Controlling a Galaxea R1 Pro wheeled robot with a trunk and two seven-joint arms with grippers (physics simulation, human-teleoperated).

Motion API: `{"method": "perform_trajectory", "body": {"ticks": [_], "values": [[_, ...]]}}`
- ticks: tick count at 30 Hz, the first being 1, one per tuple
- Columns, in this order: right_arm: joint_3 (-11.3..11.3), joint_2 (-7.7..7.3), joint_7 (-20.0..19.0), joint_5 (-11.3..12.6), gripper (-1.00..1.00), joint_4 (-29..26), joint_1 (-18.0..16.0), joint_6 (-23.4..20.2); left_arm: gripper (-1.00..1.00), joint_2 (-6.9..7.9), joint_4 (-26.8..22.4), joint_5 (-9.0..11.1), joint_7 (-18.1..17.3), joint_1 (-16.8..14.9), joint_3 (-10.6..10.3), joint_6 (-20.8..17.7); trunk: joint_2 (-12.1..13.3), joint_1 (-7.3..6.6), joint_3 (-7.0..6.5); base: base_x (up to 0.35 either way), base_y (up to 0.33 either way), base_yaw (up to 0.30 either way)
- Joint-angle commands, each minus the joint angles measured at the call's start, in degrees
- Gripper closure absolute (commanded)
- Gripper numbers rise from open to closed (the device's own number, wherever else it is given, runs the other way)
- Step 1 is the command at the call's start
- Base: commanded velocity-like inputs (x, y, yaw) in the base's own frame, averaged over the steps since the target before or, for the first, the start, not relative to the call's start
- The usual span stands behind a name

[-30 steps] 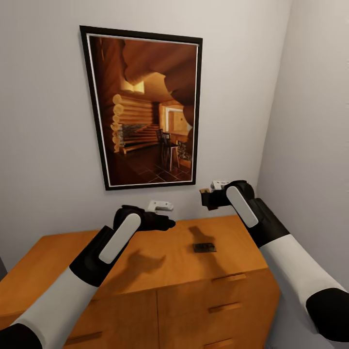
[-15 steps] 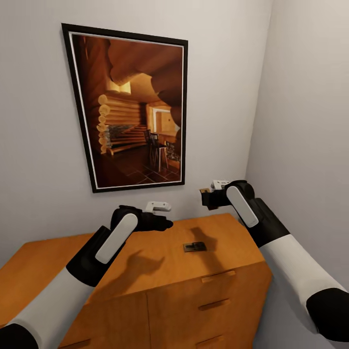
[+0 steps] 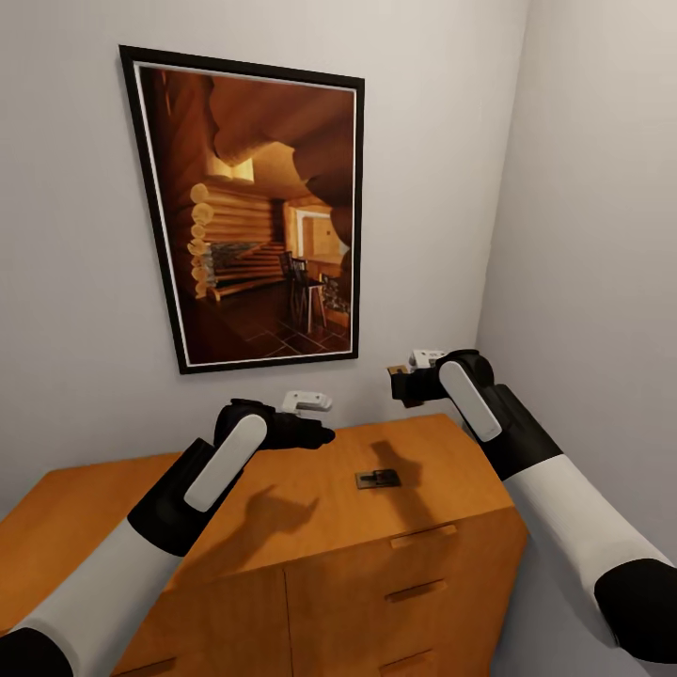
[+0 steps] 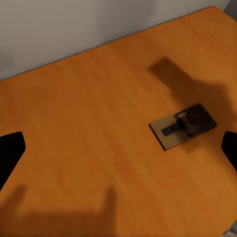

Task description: Take the four mousetraps from the cabinet in the bathroom and place them on the bathroom floor. Make sure all four end up on the same floor surface, and ensure that at least two of them are either under or directly next to the same bathroom sink.

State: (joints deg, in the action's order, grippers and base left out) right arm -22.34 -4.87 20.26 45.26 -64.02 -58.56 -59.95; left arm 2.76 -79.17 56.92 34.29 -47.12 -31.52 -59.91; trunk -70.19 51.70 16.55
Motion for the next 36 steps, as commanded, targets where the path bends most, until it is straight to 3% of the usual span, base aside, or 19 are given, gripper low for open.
{"method": "perform_trajectory", "body": {"ticks": [1,15,26,36], "values": [[-0.15,-0.05,0.48,0.71,1.00,-0.05,-0.07,-0.05,-1.00,0.05,-0.04,0.56,0.60,-0.07,-0.12,-0.03,-0.05,0.00,0.08,0.000,0.000,0.000],[-0.23,-0.06,0.48,0.71,1.00,0.59,0.11,-0.05,-1.00,0.05,0.16,0.56,0.60,-0.07,-0.14,0.03,-0.05,0.00,0.05,0.000,0.000,-0.005],[-0.09,-0.06,0.48,0.68,1.00,0.33,0.19,-0.05,-1.00,0.07,2.28,0.37,-0.82,-0.07,0.03,0.05,-0.05,0.00,-0.37,0.000,0.000,-0.197],[-0.10,-0.06,0.70,0.57,1.00,-0.03,0.20,-0.05,-1.00,1.74,2.42,-0.26,-3.88,-0.07,0.00,0.13,-0.05,0.00,-0.75,0.000,0.000,-0.207]]}}
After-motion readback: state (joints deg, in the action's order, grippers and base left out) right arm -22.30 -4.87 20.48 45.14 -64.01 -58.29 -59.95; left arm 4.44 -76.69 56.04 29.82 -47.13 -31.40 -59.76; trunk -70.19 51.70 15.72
